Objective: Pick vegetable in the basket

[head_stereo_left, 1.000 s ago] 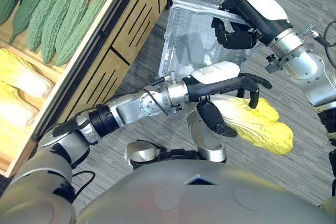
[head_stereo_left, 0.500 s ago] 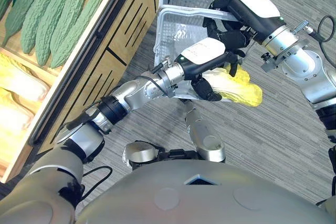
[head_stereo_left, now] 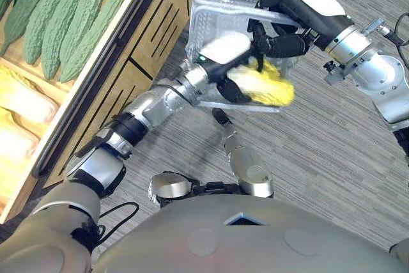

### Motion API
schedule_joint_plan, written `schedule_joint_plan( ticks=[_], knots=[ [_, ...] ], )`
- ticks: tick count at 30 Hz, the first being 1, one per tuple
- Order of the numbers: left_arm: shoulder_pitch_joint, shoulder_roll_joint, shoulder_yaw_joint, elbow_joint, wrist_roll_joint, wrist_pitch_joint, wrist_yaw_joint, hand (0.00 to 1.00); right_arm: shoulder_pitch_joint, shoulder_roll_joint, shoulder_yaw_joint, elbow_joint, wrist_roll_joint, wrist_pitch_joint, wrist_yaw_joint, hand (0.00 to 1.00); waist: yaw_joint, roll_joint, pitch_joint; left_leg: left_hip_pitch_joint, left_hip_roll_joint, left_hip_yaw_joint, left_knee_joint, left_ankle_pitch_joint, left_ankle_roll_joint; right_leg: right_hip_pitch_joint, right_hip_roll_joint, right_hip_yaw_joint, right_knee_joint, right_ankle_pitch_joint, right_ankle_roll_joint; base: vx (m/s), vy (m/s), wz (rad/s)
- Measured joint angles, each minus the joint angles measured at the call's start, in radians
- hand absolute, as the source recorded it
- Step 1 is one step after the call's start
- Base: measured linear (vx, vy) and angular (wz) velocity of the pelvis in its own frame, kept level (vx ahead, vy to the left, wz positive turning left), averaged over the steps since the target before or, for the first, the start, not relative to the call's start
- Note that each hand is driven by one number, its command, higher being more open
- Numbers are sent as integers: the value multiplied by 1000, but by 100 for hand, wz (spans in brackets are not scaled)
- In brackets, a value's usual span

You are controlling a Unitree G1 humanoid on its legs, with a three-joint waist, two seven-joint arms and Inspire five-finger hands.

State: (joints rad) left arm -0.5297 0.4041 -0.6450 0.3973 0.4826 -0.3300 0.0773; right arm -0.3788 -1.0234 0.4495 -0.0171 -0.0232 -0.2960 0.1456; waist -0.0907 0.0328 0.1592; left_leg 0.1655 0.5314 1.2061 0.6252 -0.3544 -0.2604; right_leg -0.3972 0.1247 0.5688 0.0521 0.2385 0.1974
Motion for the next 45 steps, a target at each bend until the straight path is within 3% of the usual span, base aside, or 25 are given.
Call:
schedule_joint_plan(
  ticks=[14,26,32,36,38,40,42,45],
  knots=[
    [-60,-12,34,77,88,26,64,100,42,11,10,-21,2,-23,23,0,-4,-9,4,-2,-13,-3,-8,0,1,2,-14,-3,-2,0,0,9,4,0],
    [-69,-26,32,77,85,26,64,100,71,24,-37,-21,2,-27,23,0,-10,-20,10,-18,-10,-23,-9,0,2,3,-24,-21,-5,0,0,8,4,3],
    [-69,5,-52,-11,34,24,28,100,117,49,-98,-21,0,-27,23,0,-14,-21,13,-45,-3,-58,4,-3,7,4,-39,-53,-5,0,0,29,16,16],
    [-71,52,-107,-60,-161,24,-81,100,150,50,-123,-20,-1,-32,23,0,-15,-21,16,-56,3,-69,13,-3,7,4,-46,-67,-5,0,0,17,13,9],
    [-98,146,-179,-106,-548,64,-227,100,152,50,-131,-19,7,-30,35,0,-21,-19,22,-58,3,-69,18,-5,7,4,-50,-69,-5,0,0,14,19,5],
    [-140,200,-233,-129,-774,111,-341,100,152,55,-145,-18,11,-13,53,0,-21,-16,24,-58,3,-69,20,-5,8,4,-51,-70,-5,0,0,0,0,0],
    [-149,221,-253,-133,-888,118,-370,100,161,66,-168,-14,10,4,56,0,-21,-9,28,-58,3,-69,21,-5,8,4,-51,-70,-5,0,0,0,0,0],
    [-149,218,-261,-133,-917,124,-349,100,161,67,-175,-2,10,9,56,0,-22,0,33,-57,4,-69,21,-5,8,4,-51,-70,-5,0,0,22,18,0]
  ],
)
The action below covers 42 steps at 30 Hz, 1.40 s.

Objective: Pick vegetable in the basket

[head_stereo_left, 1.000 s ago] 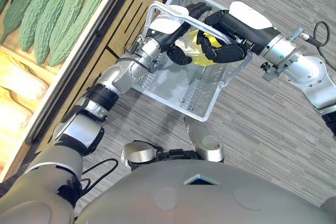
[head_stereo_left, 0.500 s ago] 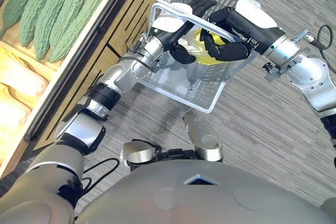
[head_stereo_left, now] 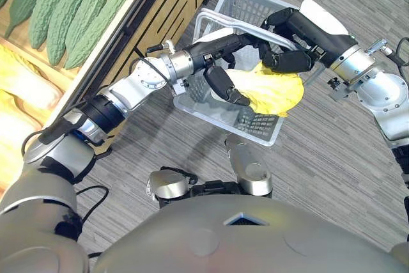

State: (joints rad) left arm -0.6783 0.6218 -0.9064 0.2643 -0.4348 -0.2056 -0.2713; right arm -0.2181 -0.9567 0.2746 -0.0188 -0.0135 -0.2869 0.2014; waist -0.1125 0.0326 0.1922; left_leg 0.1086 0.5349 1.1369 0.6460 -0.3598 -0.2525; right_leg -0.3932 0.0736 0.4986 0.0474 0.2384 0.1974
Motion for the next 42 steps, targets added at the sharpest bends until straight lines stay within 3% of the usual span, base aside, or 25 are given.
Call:
schedule_joint_plan(
  ticks=[7,17,24,29,36,42],
  knots=[
    [1,-56,8,8,21,12,78,100,22,34,-47,14,-17,19,-1,0,2,6,3,-3,0,-5,0,0,0,2,-2,-4,0,0,0,15,13,1],
    [4,-204,126,85,213,18,138,100,61,74,-132,16,-23,25,-2,0,4,8,5,-27,-1,-44,0,1,4,9,-19,-30,0,0,0,9,19,10],
    [5,-307,231,103,548,56,173,100,86,113,-192,16,-60,35,1,0,18,18,24,-34,-4,-57,-1,3,6,13,-26,-39,0,0,0,0,16,5],
    [5,-332,261,107,642,56,171,100,91,138,-231,16,-60,38,16,0,20,20,36,-48,-12,-76,-4,5,10,12,-39,-50,0,0,0,-13,15,9],
    [5,-351,284,107,644,56,158,100,92,146,-257,16,-60,38,29,0,28,19,39,-52,-15,-82,-5,5,11,12,-42,-53,0,0,0,-4,2,1],
    [10,-317,288,58,635,56,98,100,129,150,-297,2,-60,39,33,0,29,18,42,-66,-5,-100,5,4,13,12,-43,-69,-1,0,0,-21,3,6]
  ],
)
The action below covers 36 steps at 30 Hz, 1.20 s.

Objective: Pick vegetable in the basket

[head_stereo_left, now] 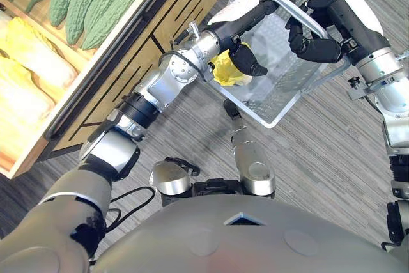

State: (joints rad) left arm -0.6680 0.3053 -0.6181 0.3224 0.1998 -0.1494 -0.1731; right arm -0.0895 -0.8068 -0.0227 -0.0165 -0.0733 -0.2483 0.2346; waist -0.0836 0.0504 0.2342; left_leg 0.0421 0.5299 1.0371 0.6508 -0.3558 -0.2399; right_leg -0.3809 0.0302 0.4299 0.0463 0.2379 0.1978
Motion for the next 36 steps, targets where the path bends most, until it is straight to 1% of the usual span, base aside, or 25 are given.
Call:
schedule_joint_plan(
  ticks=[2,4,7,9,10,12,13,15,17,19,21,23,25,26,27,28,29,30,31,33,34,35,36],
  knots=[
    [11,77,-32,-97,-17,-1,-28,100,6,0,-14,-4,0,0,1,0,3,0,2,-2,8,-3,6,-1,0,0,4,-3,0,0,0,-17,-2,1],
    [13,126,-60,-151,-50,-1,-48,100,13,2,-30,-10,0,1,1,0,7,1,2,-3,8,-5,7,-1,0,0,3,-5,1,0,0,-13,1,2],
    [52,224,-85,-269,-150,-1,-58,100,42,4,-52,-35,-1,1,0,0,1,1,2,-18,14,-23,12,-1,0,0,1,-18,1,-1,-1,-31,2,11],
    [53,279,-136,-365,-229,-8,-80,100,58,4,-64,-35,-15,5,-3,0,13,1,2,-29,15,-35,14,0,1,0,-3,-29,1,-1,-1,-38,-2,17],
    [53,290,-151,-391,-249,-16,-81,100,62,4,-66,-34,-25,6,-4,0,15,1,2,-34,15,-43,14,0,2,0,-5,-35,1,-1,-2,-43,-3,22],
    [59,323,-201,-492,-331,-47,-93,100,82,4,-66,-34,-50,14,-8,0,29,1,2,-47,16,-59,17,1,5,0,-11,-49,2,-3,-5,-47,-1,19],
    [61,332,-213,-518,-355,-54,-97,100,83,4,-66,-34,-63,16,-8,0,29,1,1,-53,17,-65,19,0,6,0,-13,-53,2,-3,-5,-48,1,15],
    [72,377,-258,-605,-416,-75,-104,100,86,9,-67,-24,-82,18,-11,0,27,2,1,-66,22,-86,26,0,8,4,-16,-68,3,-4,-5,-44,2,19],
    [82,414,-287,-650,-458,-89,-114,100,99,12,-69,-12,-90,19,-25,0,27,2,1,-69,22,-102,26,1,9,15,-22,-82,3,-6,-8,-40,3,19],
    [84,447,-307,-689,-485,-90,-119,100,114,27,-79,4,-99,19,-37,0,31,2,1,-73,19,-118,25,2,12,22,-28,-95,6,-9,-11,-58,6,22],
    [106,463,-303,-723,-523,-91,-116,100,128,43,-89,18,-108,19,-51,0,37,2,0,-80,16,-133,25,2,13,23,-32,-104,16,-15,-15,-72,5,27],
    [160,462,-262,-755,-549,-92,-104,100,160,80,-122,33,-110,19,-63,0,37,4,-1,-104,7,-174,16,10,26,22,-44,-135,33,-27,-20,-59,-4,43],
    [238,432,-168,-784,-554,-92,-78,100,179,112,-155,68,-119,19,-74,0,45,6,-2,-114,-2,-198,6,19,32,23,-54,-154,44,-36,-22,-38,-7,36],
    [302,396,-70,-800,-554,-93,-59,100,193,138,-187,96,-120,19,-84,0,52,6,-4,-129,-12,-222,-1,26,34,23,-63,-167,46,-38,-23,-38,-9,40],
    [352,359,10,-803,-554,-100,-33,100,198,160,-210,126,-121,19,-95,0,53,5,-5,-142,-21,-240,-8,33,41,24,-72,-181,46,-38,-24,-32,-6,48],
    [397,319,87,-802,-548,-104,7,100,197,177,-231,156,-127,24,-102,0,55,5,-5,-151,-32,-258,-13,39,43,27,-80,-193,46,-38,-24,-34,-13,54],
    [449,264,189,-790,-545,-106,53,100,197,196,-255,205,-138,27,-115,0,55,5,-5,-163,-41,-284,-23,45,47,38,-87,-211,42,-39,-25,-33,-8,64],
    [491,214,277,-774,-542,-108,90,100,197,219,-285,254,-139,33,-122,0,54,3,-6,-176,-59,-318,-38,52,45,53,-101,-237,35,-40,-25,-37,-10,67],
    [508,192,317,-762,-541,-108,110,100,198,233,-301,279,-140,40,-130,0,54,0,-7,-181,-69,-336,-48,58,49,59,-110,-251,33,-42,-25,-28,0,73],
    [586,113,466,-736,-448,-107,191,100,198,277,-355,371,-155,67,-153,0,54,-13,-22,-211,-104,-398,-82,84,58,78,-139,-299,12,-45,-26,-18,-2,71],
    [603,93,498,-733,-420,-107,208,100,200,283,-365,394,-155,69,-159,0,55,-15,-22,-216,-110,-412,-89,90,59,86,-147,-312,1,-44,-26,2,-1,69],
    [639,58,558,-728,-370,-107,239,100,202,301,-389,441,-155,71,-166,0,58,-24,-30,-231,-124,-440,-106,105,64,90,-157,-334,-5,-44,-26,16,0,55],
    [655,42,586,-724,-343,-107,251,100,203,311,-400,462,-155,73,-170,0,60,-28,-31,-236,-132,-452,-115,114,69,95,-162,-346,-10,-43,-26,32,-5,69]
  ],
)
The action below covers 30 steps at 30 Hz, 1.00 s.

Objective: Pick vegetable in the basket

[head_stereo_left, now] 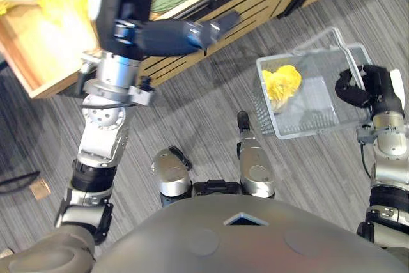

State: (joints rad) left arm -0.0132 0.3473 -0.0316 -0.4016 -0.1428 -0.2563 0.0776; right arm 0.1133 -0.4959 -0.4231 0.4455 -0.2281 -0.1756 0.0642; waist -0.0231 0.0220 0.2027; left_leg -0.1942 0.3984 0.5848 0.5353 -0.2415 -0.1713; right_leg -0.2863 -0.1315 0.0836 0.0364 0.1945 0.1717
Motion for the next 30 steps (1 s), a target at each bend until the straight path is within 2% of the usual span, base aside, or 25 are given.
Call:
schedule_joint_plan(
  ticks=[4,6,9,17,24,27,30],
  knots=[
    [89,-100,173,15,189,22,72,100,7,69,-79,110,0,15,-28,0,8,-20,-18,-30,-49,-82,-75,54,13,33,-33,-86,-32,4,-4,45,-14,62],
    [101,-143,249,31,233,23,95,100,12,94,-113,138,0,20,-39,0,9,-27,-23,-47,-72,-116,-111,81,17,40,-47,-122,-45,4,-5,43,-31,63],
    [110,-199,354,71,287,63,162,100,20,124,-170,193,2,29,-73,0,17,-32,-28,-50,-98,-171,-172,120,16,72,-58,-190,-59,-3,-17,30,-41,54],
    [183,-224,521,136,430,91,276,100,19,203,-208,265,42,38,-126,0,31,-73,-67,-34,-127,-243,-300,198,4,109,-58,-280,-66,-27,-42,17,-35,35],
    [225,-233,645,278,468,144,342,100,22,264,-227,337,66,41,-153,0,53,-84,-108,23,-152,-271,-444,272,2,136,-55,-327,-72,-50,-44,17,-13,18],
    [229,-233,680,420,468,153,342,100,23,286,-228,337,79,43,-160,0,56,-84,-116,58,-161,-280,-512,312,4,154,-54,-344,-74,-55,-38,26,-8,15],
    [224,-228,710,662,468,168,333,100,28,318,-231,337,79,52,-162,0,59,-94,-136,82,-167,-286,-560,332,5,169,-52,-356,-88,-56,-38,35,-3,8]
  ],
)
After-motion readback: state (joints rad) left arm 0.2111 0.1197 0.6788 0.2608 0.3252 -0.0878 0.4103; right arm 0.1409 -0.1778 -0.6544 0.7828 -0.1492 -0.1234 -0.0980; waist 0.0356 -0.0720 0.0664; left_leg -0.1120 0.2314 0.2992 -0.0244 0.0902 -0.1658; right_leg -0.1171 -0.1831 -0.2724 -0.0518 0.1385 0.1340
